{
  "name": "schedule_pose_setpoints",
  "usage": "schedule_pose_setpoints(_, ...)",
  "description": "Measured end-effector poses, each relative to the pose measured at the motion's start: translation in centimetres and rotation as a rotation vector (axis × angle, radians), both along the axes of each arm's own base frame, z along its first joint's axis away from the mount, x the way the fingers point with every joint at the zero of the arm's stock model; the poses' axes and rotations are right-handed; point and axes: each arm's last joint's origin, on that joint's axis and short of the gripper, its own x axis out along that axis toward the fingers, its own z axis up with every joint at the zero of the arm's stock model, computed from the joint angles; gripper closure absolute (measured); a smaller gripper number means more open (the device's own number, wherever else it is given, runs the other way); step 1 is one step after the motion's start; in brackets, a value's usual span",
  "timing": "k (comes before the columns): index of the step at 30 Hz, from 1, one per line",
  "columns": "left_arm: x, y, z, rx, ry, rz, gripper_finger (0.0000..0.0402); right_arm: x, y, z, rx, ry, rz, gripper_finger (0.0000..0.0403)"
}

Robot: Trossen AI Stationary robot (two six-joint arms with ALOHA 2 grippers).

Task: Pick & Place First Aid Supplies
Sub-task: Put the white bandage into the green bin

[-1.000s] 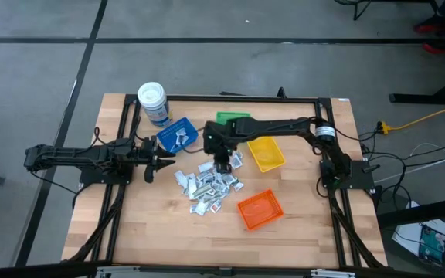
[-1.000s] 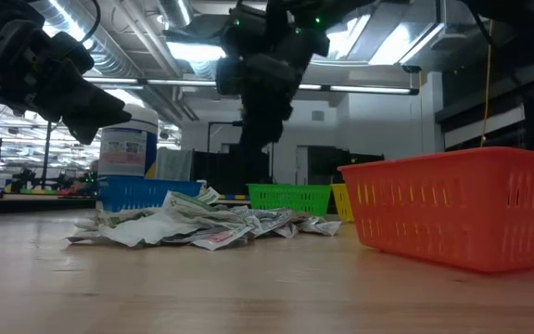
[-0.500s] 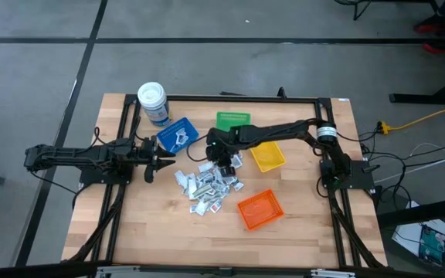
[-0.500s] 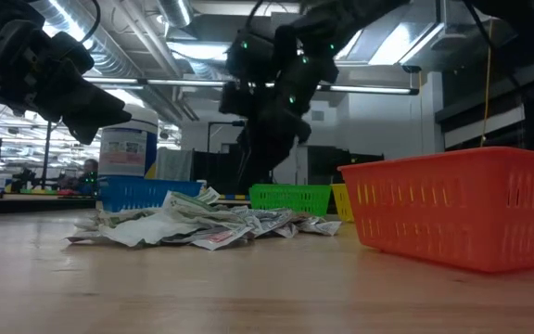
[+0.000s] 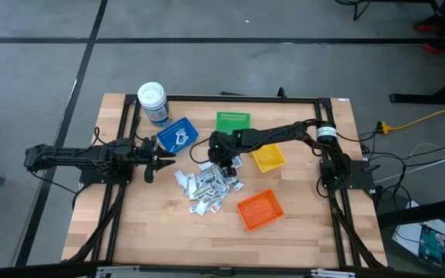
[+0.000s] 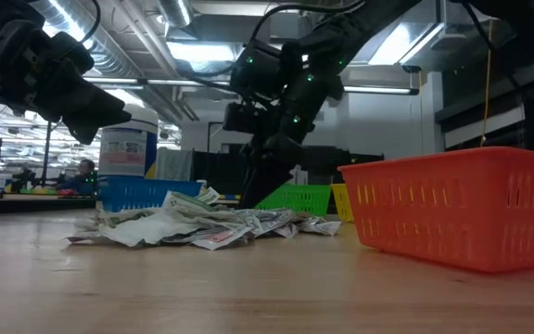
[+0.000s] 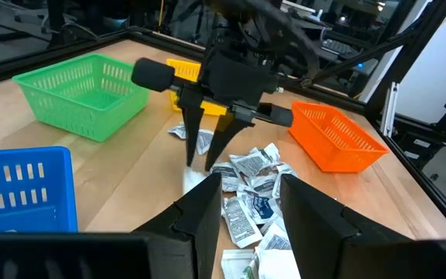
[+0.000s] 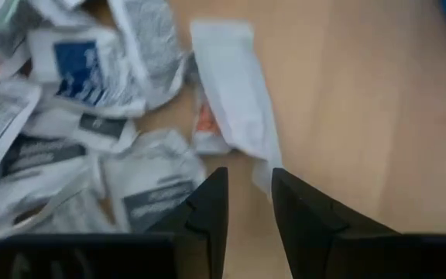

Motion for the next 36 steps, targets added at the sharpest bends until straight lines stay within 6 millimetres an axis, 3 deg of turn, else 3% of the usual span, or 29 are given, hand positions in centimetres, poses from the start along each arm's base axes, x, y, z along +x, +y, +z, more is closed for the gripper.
schedule_pose_setpoints(9, 0.0, 0.0, 0.0, 0.000, 0.000, 0.000, 0.0274, 0.4, -0.1, 0.0, -0.007, -0.037, 0.003, 0.0302)
schedule_pose_setpoints(23, 0.0, 0.0, 0.0, 0.000, 0.000, 0.000, 0.0274, 0.7, -0.7, -1.9, -0.086, 0.007, 0.000, 0.0304)
schedule_pose_setpoints(27, 0.0, 0.0, 0.0, 0.000, 0.000, 0.000, 0.0274, 0.6, -0.7, -2.0, -0.078, 0.018, -0.005, 0.0330)
schedule_pose_setpoints(32, 0.0, 0.0, 0.0, 0.000, 0.000, 0.000, 0.0274, 0.5, -0.6, -2.1, -0.013, 0.027, -0.077, 0.0392)
schedule_pose_setpoints(36, 0.0, 0.0, 0.0, 0.000, 0.000, 0.000, 0.0274, 0.4, -0.7, -2.1, 0.063, 0.031, -0.167, 0.0390)
